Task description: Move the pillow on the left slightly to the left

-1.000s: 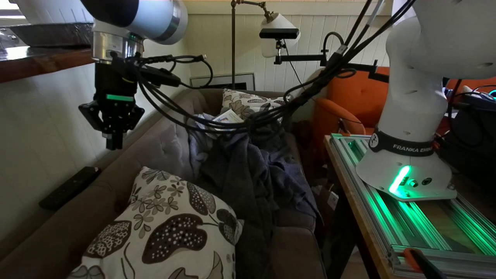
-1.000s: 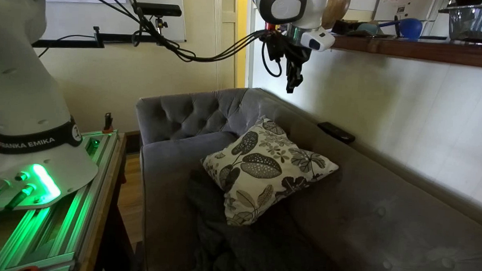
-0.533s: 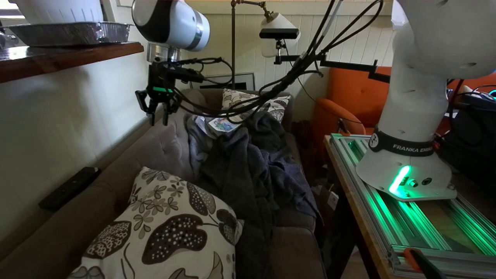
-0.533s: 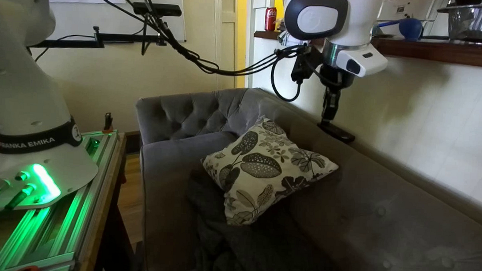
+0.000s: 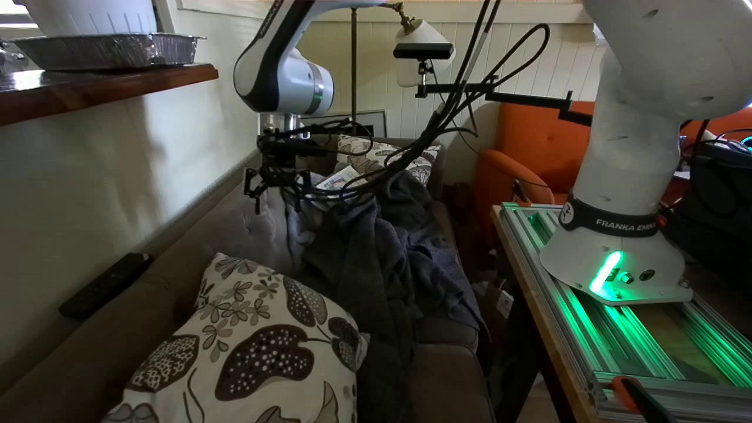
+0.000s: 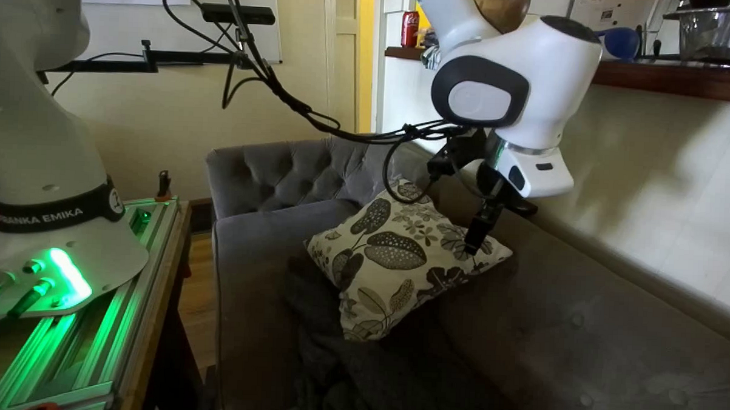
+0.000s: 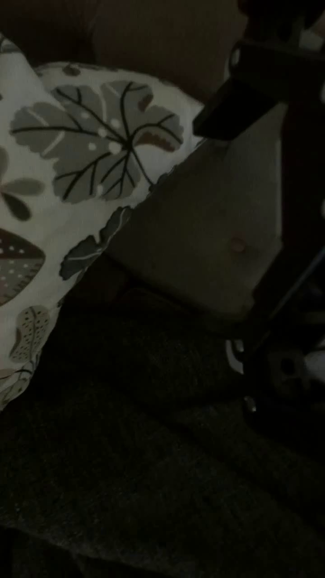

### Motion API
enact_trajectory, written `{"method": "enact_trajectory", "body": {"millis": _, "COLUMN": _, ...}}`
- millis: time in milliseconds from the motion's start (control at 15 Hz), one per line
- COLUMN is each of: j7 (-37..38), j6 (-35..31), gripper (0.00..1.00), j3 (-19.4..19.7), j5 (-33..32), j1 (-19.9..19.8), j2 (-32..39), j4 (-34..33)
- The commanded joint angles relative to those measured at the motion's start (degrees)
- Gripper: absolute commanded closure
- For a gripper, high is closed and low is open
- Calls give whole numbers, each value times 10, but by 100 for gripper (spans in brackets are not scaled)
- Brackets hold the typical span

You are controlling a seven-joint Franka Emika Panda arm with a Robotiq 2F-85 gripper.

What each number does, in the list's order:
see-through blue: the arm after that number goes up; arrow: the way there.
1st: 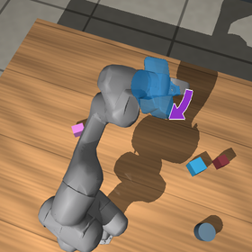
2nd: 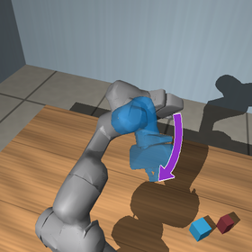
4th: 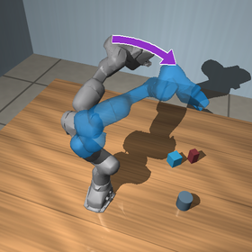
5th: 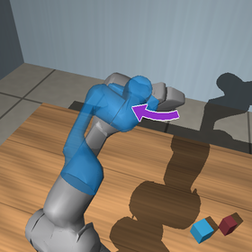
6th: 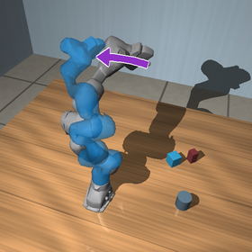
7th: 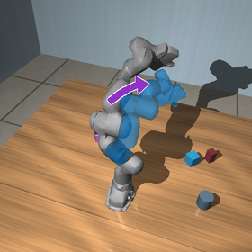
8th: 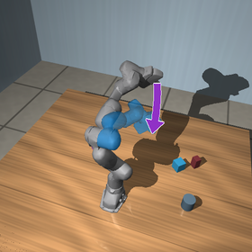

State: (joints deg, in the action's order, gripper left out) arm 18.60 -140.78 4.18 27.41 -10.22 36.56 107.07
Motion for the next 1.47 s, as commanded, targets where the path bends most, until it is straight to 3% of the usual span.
{"method": "enact_trajectory", "body": {"millis": 0, "j7": 41, "j6": 14, "gripper": 0, "j3": -7, "j5": 21, "j1": -2, "j2": 41, "j4": -13}}
{"method": "enact_trajectory", "body": {"millis": 67, "j7": 52, "j6": 14, "gripper": 25, "j3": -6, "j5": 24, "j1": -2, "j2": 54, "j4": -15}}
{"method": "enact_trajectory", "body": {"millis": 133, "j7": 64, "j6": 16, "gripper": 26, "j3": -7, "j5": 28, "j1": -2, "j2": 66, "j4": -17}}
{"method": "enact_trajectory", "body": {"millis": 467, "j7": 135, "j6": -6, "gripper": 62, "j3": -15, "j5": 83, "j1": 2, "j2": 128, "j4": -42}}
{"method": "enact_trajectory", "body": {"millis": 800, "j7": 210, "j6": -57, "gripper": 98, "j3": -21, "j5": 147, "j1": 31, "j2": 191, "j4": -76}}
{"method": "enact_trajectory", "body": {"millis": 1133, "j7": 260, "j6": -96, "gripper": 100, "j3": -22, "j5": 171, "j1": 45, "j2": 237, "j4": -77}}
{"method": "enact_trajectory", "body": {"millis": 1400, "j7": 278, "j6": -42, "gripper": 100, "j3": -54, "j5": 197, "j1": 34, "j2": 228, "j4": -71}}
